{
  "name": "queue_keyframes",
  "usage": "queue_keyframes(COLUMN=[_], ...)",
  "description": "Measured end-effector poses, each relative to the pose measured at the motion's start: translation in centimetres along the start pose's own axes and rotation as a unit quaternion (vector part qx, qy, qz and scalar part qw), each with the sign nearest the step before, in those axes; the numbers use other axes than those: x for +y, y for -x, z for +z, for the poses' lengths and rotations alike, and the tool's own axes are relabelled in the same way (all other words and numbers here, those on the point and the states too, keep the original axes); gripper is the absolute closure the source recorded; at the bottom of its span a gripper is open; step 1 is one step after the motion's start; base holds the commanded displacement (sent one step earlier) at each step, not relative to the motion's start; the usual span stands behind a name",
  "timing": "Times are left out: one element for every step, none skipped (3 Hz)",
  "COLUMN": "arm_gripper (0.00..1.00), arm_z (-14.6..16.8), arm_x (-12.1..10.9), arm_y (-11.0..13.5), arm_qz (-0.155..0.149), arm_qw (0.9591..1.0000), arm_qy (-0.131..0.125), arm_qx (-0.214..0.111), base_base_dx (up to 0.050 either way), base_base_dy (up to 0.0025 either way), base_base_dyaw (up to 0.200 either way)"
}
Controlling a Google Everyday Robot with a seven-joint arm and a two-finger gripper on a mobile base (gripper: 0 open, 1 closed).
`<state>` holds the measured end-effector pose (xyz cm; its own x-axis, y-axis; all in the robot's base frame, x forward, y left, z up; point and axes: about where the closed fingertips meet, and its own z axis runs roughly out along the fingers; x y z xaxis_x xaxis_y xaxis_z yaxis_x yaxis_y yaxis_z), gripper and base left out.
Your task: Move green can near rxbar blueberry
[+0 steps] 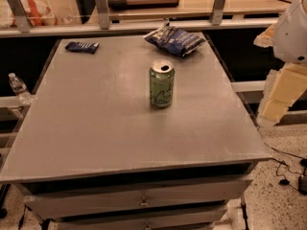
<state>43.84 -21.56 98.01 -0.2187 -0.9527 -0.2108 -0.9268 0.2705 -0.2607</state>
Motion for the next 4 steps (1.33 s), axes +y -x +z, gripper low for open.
queue_keyframes(arm_gripper=[0.00, 0.00, 0.00, 0.00], arm_z=[-0.01, -0.03, -0.03, 0.35], arm_x=[0.00, -0.01, -0.01, -0.29], arm_y=[0.00, 0.01, 0.02, -0.26], arm_qz=[0.000, 0.000, 0.000, -0.002], arm_qw=[1.0000, 1.0000, 1.0000, 0.9999], arm_qy=[0.000, -0.001, -0.001, 0.000], arm_qx=[0.000, 0.000, 0.000, -0.010], base_base_dx=[0.000, 0.000, 0.000, 0.000], base_base_dy=[-0.00004, 0.00000, 0.00000, 0.00000], base_base_dyaw=[0.099, 0.099, 0.000, 0.000])
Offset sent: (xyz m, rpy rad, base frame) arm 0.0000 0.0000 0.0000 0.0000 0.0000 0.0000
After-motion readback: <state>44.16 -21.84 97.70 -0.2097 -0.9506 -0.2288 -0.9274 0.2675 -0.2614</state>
